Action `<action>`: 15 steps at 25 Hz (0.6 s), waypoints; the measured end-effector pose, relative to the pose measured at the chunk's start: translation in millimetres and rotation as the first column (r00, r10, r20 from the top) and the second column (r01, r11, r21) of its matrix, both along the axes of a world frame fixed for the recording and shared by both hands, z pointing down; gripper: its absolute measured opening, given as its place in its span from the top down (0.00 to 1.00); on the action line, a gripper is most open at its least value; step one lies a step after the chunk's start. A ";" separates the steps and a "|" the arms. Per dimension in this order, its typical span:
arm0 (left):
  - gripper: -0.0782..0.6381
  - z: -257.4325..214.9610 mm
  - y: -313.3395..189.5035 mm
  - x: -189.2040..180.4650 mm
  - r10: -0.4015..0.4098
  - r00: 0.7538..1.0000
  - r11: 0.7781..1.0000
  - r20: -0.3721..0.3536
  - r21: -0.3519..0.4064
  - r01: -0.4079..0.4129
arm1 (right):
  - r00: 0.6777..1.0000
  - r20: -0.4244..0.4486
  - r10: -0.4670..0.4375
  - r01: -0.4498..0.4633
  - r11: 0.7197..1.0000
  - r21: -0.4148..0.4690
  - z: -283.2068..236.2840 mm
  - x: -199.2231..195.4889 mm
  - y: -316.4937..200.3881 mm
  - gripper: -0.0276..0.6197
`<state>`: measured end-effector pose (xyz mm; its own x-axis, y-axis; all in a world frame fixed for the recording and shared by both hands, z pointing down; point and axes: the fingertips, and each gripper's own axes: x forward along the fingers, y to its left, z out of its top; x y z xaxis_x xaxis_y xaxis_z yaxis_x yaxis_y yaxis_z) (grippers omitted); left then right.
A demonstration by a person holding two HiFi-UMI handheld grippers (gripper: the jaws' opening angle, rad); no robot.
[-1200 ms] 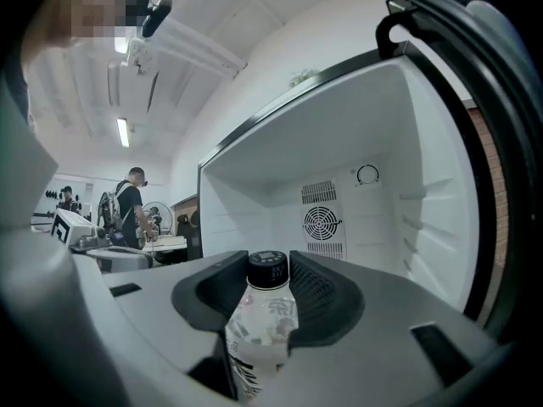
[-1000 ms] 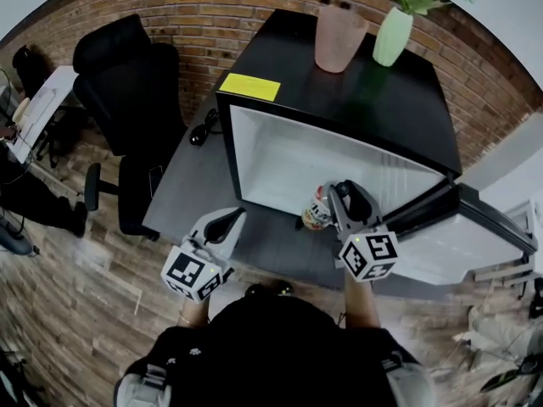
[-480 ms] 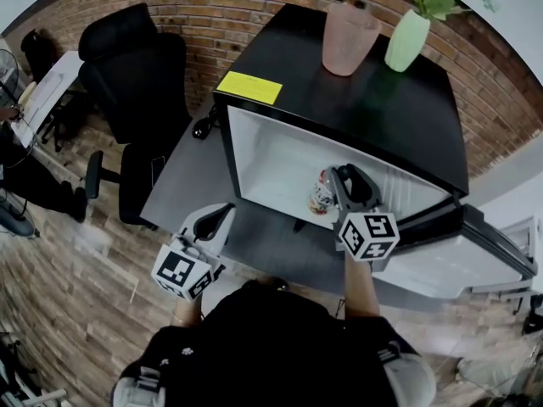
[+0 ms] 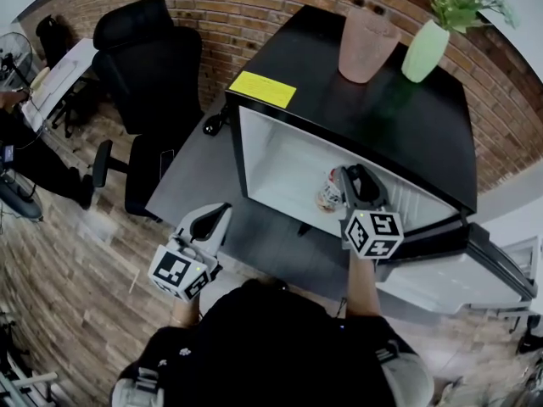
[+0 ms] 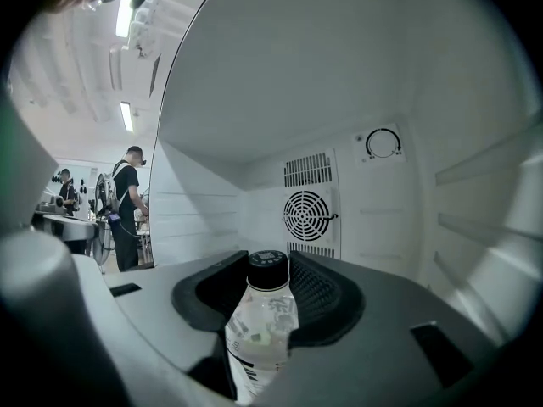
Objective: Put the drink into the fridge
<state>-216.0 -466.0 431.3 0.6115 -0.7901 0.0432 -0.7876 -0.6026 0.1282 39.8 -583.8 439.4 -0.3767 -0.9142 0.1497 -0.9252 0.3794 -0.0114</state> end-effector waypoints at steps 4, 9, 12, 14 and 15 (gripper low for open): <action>0.89 0.6 2.7 -0.9 -0.010 1.000 1.000 0.012 -0.002 0.010 | 1.000 -0.011 0.004 -0.004 1.000 -0.010 5.9 2.2 -0.2 0.73; 0.89 1.6 6.7 0.5 -0.012 1.000 1.000 0.013 -0.010 0.012 | 1.000 -0.010 0.011 -0.011 1.000 -0.004 6.5 6.2 3.8 0.73; 0.89 2.7 9.0 2.8 -0.005 1.000 1.000 0.017 -0.015 0.005 | 1.000 -0.016 0.014 -0.014 1.000 0.005 5.3 6.4 6.2 0.72; 0.89 2.8 11.1 4.5 0.001 1.000 1.000 0.018 -0.015 -0.001 | 1.000 -0.024 0.020 -0.020 1.000 0.011 5.6 6.4 6.9 0.72; 0.89 2.7 12.1 4.9 0.003 1.000 1.000 0.018 -0.015 -0.003 | 0.999 -0.027 0.021 -0.021 1.000 0.014 5.4 6.2 7.0 0.72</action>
<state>-211.1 -453.9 434.0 0.6128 -0.7875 0.0656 -0.7882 -0.6031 0.1229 46.0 -576.8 444.8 -0.3535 -0.9238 0.1470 -0.9327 0.3601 0.0195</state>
